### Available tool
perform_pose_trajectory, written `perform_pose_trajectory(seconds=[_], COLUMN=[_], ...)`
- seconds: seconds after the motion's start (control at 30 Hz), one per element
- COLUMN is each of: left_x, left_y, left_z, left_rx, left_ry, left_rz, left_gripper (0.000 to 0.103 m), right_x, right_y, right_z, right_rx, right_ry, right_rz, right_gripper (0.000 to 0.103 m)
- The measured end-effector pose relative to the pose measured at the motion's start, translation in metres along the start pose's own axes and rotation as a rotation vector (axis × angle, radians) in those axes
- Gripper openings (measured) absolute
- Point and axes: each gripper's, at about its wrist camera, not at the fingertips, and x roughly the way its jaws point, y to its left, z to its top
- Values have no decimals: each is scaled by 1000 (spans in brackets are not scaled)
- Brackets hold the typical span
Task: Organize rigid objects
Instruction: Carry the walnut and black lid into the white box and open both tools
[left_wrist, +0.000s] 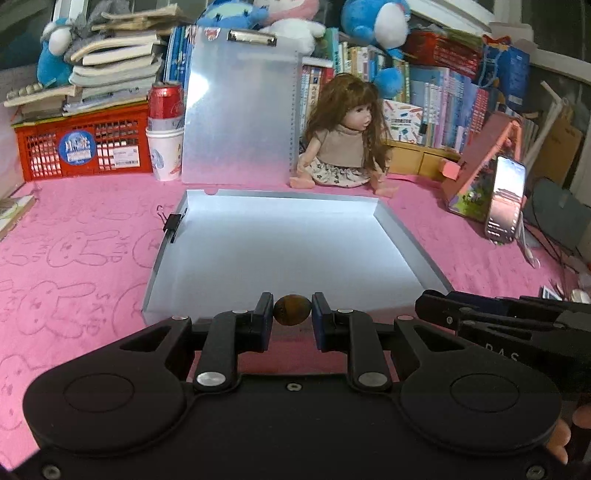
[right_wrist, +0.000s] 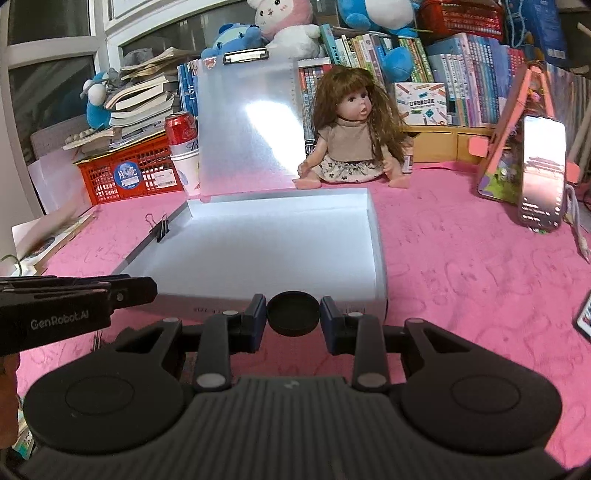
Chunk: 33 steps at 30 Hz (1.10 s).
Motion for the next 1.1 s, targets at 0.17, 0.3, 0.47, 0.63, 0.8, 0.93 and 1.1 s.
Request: perform_pose_trajectory(seconds=[0.17, 0.3, 0.47, 0.63, 0.8, 0.93, 1.1], left_x=[28, 51, 85, 122, 155, 172, 188], left_y=[11, 17, 23, 25, 24, 24, 24], left_z=[25, 40, 64, 79, 83, 87, 89], left_rx=[-43, -57, -89, -92, -92, -97, -94], left_ry=[47, 84, 141, 183, 215, 216, 224], left_rz=[1, 6, 11, 40, 71, 83, 92], left_gripper=[21, 21, 21, 21, 21, 21, 21], right_x=[20, 37, 65, 97, 131, 150, 167], right_y=[-5, -10, -14, -17, -22, -22, -22], right_z=[22, 39, 62, 82, 96, 99, 94], right_rx=[8, 12, 33, 35, 27, 18, 19], right_ry=[35, 62, 124, 185, 225, 240, 270], right_rz=[6, 19, 20, 11, -16, -16, -30], right_gripper=[37, 37, 37, 37, 37, 37, 37])
